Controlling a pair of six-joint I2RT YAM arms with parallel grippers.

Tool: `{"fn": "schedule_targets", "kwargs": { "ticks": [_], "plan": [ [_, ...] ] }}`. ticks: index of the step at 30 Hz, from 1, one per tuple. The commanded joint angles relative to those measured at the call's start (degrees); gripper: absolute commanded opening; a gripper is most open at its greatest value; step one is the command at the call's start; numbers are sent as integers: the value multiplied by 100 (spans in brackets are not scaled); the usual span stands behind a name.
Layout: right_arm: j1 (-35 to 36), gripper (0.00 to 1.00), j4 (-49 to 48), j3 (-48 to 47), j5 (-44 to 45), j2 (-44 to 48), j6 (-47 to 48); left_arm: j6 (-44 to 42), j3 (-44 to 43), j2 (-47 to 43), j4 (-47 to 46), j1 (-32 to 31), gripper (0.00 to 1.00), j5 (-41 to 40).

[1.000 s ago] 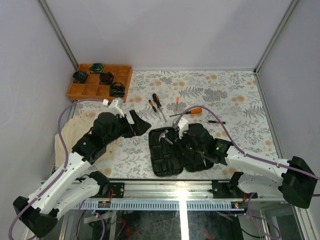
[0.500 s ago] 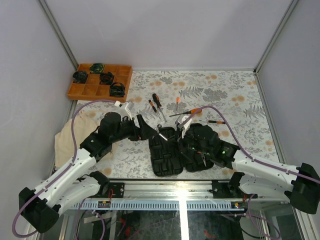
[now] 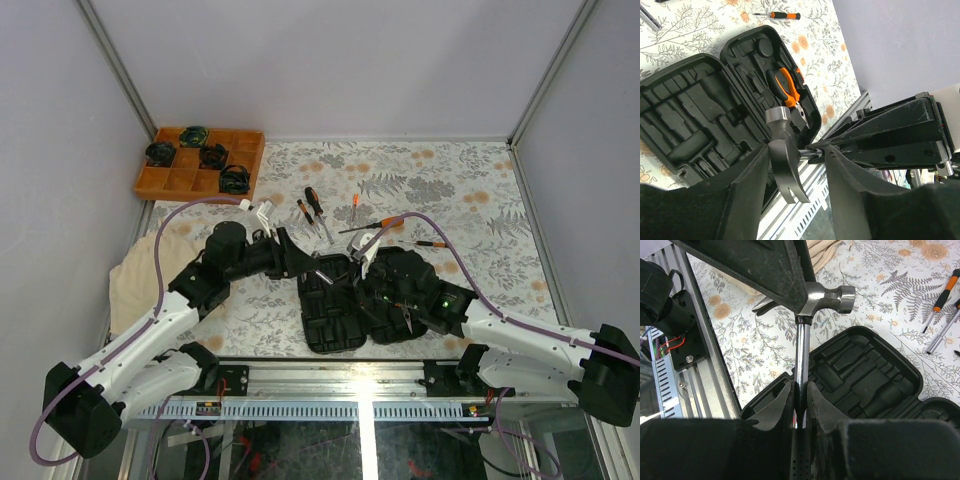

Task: Sort the tools into containers
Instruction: Pick up the hammer at the center of the board.

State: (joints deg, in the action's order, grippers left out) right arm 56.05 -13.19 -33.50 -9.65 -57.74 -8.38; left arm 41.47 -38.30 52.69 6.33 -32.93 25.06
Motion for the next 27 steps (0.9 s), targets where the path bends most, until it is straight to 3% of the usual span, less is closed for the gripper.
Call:
{"fn": "schedule_targets", "kwargs": {
  "ticks": [1, 8, 13, 21, 24, 27],
  "plan": [
    [40, 0, -604, -327, -101, 92, 91, 36, 69, -23, -447, 41, 43, 197],
    [45, 0, -510, -307, -42, 187, 119, 45, 84, 28, -474, 46, 24, 301],
    [38, 1, -488, -277, 100, 266, 62, 21, 85, 3, -422, 41, 1, 261],
    [39, 51, -419, -216, 1054, 798, -505, -333, 18, -376, -427, 41, 0, 5],
    [41, 64, -400, -187, 1243, 1035, -606, -467, -46, -421, -402, 39, 0, -55],
    [38, 71, -398, -118, 1706, 1220, -847, -538, -105, -397, -405, 42, 0, -94]
  ]
}}
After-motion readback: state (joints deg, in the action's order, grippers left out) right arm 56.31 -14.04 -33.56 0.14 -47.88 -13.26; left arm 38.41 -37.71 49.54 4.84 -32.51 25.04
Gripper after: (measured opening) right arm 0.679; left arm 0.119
